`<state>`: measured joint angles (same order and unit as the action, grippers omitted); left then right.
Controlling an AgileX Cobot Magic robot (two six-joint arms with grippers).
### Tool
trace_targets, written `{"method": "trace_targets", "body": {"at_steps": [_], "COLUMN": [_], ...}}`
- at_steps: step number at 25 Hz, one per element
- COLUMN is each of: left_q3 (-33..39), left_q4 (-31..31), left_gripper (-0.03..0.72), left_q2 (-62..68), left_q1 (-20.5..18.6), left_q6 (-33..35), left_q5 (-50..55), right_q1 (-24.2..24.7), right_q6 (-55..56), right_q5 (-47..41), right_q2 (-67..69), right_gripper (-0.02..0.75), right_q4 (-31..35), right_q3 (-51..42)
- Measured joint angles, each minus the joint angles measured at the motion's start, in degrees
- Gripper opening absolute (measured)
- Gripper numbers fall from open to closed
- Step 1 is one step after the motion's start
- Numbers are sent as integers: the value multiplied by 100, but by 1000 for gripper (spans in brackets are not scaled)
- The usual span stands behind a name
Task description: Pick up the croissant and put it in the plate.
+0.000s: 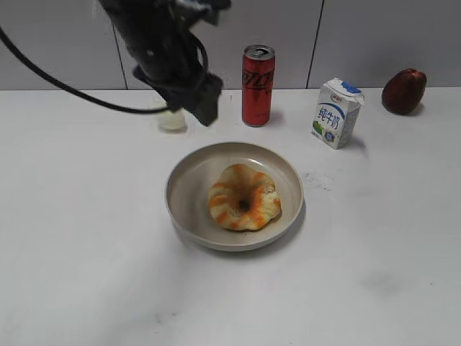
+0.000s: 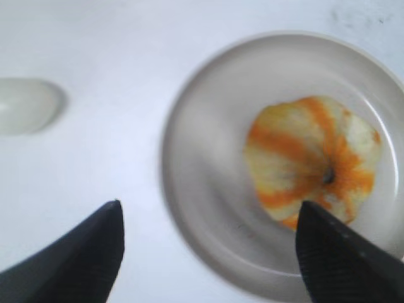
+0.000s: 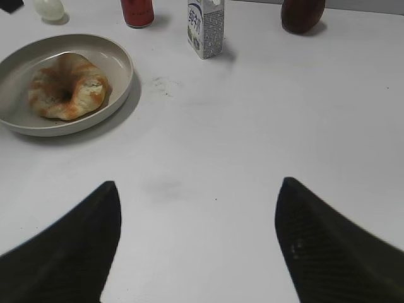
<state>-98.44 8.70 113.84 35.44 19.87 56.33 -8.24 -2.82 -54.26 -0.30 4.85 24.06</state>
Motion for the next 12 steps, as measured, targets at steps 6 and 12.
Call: {"method": "trace_targets", "body": {"at_steps": [6, 12], "left_q3": [-411, -167], "left_q4": [-228, -131], "left_gripper": [616, 591], "left_q2": [-471, -819], "left_q1": [-1082, -2171], "left_q6": [-456, -724], "left_q5": [1204, 1309], "right_q1": [0, 0], "right_q6": [0, 0], "right_q5": [0, 0], "right_q2": [0, 0], "right_gripper": [571, 571], "right_q4": [0, 0], "right_q3": [0, 0]}}
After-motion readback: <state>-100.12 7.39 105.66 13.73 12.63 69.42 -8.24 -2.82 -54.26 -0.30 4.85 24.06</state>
